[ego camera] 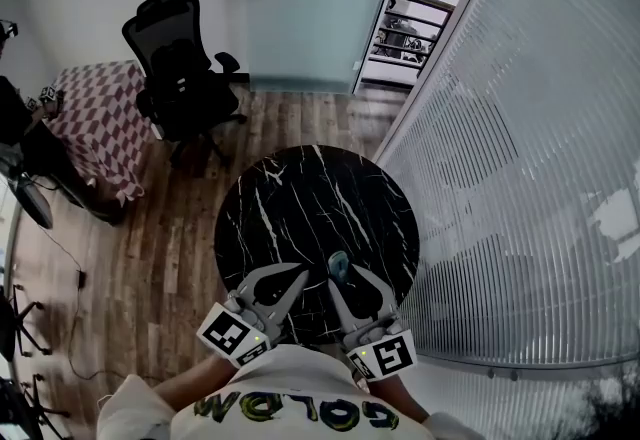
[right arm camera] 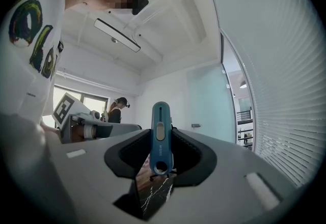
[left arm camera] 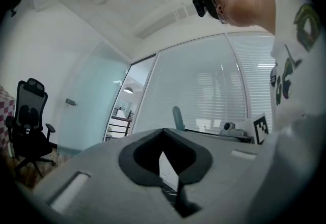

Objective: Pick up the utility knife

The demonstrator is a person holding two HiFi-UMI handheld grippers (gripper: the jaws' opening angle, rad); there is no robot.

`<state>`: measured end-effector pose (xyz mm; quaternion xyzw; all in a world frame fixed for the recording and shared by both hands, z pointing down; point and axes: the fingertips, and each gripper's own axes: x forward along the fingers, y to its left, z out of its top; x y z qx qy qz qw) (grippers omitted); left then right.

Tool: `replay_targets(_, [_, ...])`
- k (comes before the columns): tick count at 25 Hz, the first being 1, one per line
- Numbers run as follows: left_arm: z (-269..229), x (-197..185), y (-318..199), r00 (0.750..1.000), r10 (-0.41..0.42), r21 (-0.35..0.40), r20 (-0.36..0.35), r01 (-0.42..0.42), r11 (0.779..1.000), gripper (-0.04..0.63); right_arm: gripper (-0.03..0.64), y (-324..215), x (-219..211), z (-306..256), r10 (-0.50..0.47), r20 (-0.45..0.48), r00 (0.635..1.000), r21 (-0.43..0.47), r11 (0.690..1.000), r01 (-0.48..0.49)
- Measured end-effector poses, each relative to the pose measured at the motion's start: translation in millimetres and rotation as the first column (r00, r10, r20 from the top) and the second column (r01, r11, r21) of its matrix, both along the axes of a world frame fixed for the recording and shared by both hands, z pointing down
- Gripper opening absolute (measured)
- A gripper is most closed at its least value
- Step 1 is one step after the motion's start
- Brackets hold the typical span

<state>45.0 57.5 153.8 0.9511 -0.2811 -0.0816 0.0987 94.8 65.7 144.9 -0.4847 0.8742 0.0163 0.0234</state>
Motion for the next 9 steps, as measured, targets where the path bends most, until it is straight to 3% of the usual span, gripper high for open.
replay_targets(9, [4.3, -5.8, 0.1, 1.0, 0.001, -0.004, -0.004, -0.001, 1.0, 0.002, 0.13, -0.9, -7.4, 4.7, -0.004, -0.007, 1.0, -0.005, 1.0, 0.004])
